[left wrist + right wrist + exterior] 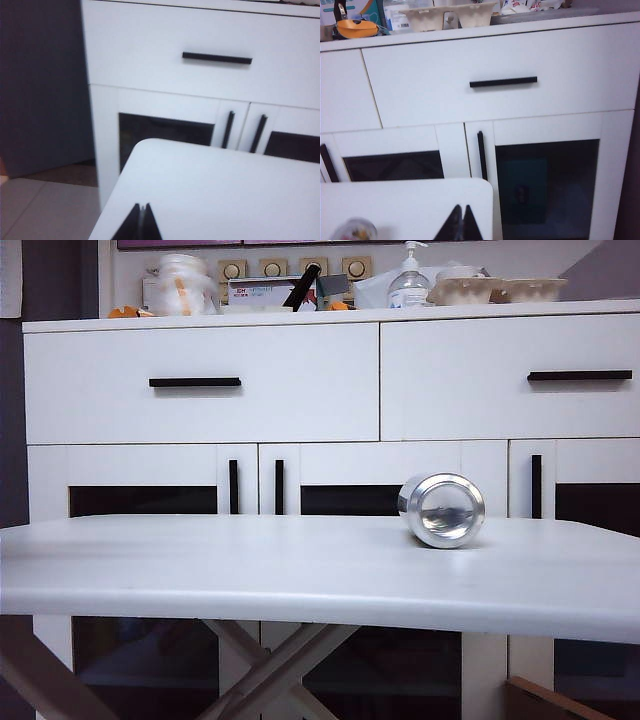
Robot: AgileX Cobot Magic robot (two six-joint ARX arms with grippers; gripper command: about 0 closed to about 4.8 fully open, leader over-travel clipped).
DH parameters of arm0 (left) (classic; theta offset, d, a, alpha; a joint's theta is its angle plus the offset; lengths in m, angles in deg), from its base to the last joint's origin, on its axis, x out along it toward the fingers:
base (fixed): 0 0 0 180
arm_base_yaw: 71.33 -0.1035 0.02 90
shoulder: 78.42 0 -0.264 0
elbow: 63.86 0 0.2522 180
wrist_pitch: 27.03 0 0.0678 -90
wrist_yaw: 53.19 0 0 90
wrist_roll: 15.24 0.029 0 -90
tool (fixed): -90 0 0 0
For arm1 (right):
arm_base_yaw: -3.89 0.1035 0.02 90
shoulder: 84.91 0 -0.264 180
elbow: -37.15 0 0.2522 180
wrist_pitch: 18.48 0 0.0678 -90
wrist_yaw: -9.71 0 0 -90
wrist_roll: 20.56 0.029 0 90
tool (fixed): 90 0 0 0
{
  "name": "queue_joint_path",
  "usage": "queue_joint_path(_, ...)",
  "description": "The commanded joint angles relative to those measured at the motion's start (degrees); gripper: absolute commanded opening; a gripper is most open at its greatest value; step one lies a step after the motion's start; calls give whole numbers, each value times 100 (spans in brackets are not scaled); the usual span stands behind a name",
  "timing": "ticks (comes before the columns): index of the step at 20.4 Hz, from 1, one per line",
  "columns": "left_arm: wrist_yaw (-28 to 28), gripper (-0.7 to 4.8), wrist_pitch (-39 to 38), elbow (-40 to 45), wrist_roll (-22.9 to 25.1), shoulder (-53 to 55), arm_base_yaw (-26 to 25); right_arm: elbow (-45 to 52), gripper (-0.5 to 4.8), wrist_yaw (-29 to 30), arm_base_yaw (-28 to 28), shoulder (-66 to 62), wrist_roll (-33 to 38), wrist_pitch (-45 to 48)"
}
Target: Pick up a can of beer from the white table, open the left drawer, place the beer inside the drawer, and finally close the drawer.
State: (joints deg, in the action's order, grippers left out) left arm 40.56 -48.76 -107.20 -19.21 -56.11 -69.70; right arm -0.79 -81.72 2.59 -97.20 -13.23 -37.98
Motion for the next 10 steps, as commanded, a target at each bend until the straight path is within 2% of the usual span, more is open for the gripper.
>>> queue_joint_path(1,-459,-5,-39,-662,-11,629,11,-616,-6,22,13,-584,197,-46)
queue_joint_path(6,-1755,-5,-162,-1504,70,1622,11,-1878,-5,595,17,-1834,212,-166)
queue_joint_path(8,-2170,-5,-332,-1808,50,1867,13,-2516,-6,675,31,-2385,273,-680)
queue_joint_path(10,-2203,-5,-638,-2164,57,2041,15,-3270,-5,885,70,-3036,339,-1322)
